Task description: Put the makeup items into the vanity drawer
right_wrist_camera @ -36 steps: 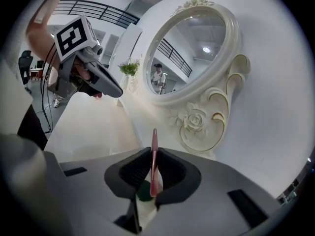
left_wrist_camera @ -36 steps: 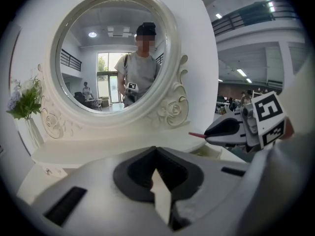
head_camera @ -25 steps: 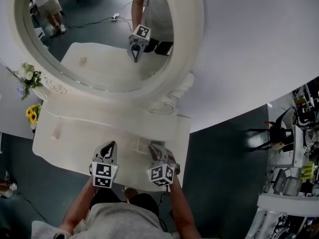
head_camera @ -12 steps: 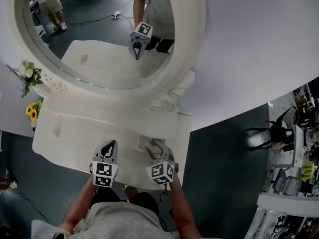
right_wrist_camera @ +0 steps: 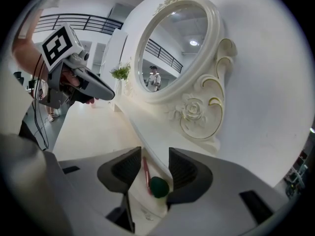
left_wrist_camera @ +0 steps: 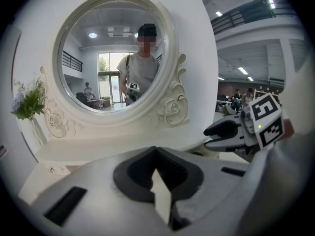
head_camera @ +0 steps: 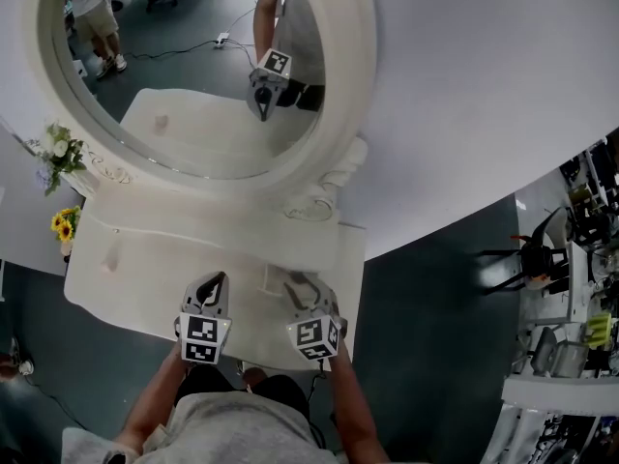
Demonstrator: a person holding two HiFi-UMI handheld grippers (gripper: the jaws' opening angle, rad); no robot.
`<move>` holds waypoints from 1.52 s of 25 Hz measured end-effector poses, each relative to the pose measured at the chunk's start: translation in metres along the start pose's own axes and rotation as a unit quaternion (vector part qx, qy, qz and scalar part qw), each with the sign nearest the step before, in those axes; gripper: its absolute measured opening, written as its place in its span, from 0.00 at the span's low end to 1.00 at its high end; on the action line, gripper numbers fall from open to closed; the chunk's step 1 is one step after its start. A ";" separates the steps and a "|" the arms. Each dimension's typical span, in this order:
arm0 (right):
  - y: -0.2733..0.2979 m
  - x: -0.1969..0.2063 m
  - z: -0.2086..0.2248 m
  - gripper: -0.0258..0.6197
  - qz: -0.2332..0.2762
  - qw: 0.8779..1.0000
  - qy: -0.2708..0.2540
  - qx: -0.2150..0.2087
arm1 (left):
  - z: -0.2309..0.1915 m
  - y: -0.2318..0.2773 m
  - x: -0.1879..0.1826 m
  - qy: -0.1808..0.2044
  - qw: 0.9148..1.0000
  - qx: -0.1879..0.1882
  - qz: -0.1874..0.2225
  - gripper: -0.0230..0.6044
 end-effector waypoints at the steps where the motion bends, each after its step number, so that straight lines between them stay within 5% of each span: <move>1: -0.004 -0.005 0.002 0.33 0.010 1.000 0.011 0.005 | 0.000 -0.002 -0.003 0.001 1.000 -0.001 0.004 0.04; 14: -0.063 -0.054 0.012 0.31 0.141 0.978 0.149 0.039 | 0.003 -0.018 -0.049 0.024 0.997 0.001 0.066 0.04; 23: -0.078 -0.052 0.004 0.07 0.169 0.965 0.187 0.076 | 0.005 -0.026 -0.055 0.035 0.996 0.014 0.082 0.04; 30: -0.064 -0.068 -0.007 0.06 0.168 0.970 0.169 0.043 | -0.008 -0.032 -0.053 0.027 0.996 0.002 0.085 0.04; 38: -0.024 -0.105 -0.055 0.06 0.171 0.975 0.140 -0.035 | -0.055 -0.062 -0.030 0.000 0.996 -0.052 0.067 0.04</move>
Point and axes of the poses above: the fingertips, and each gripper's own axes: y forward along the fingers, z to its right, x out of its underside, the point moved 7 cm from there along -y, backward along the fingers, and after that the axes turned 8 degrees about y, right-handed, at the moved point
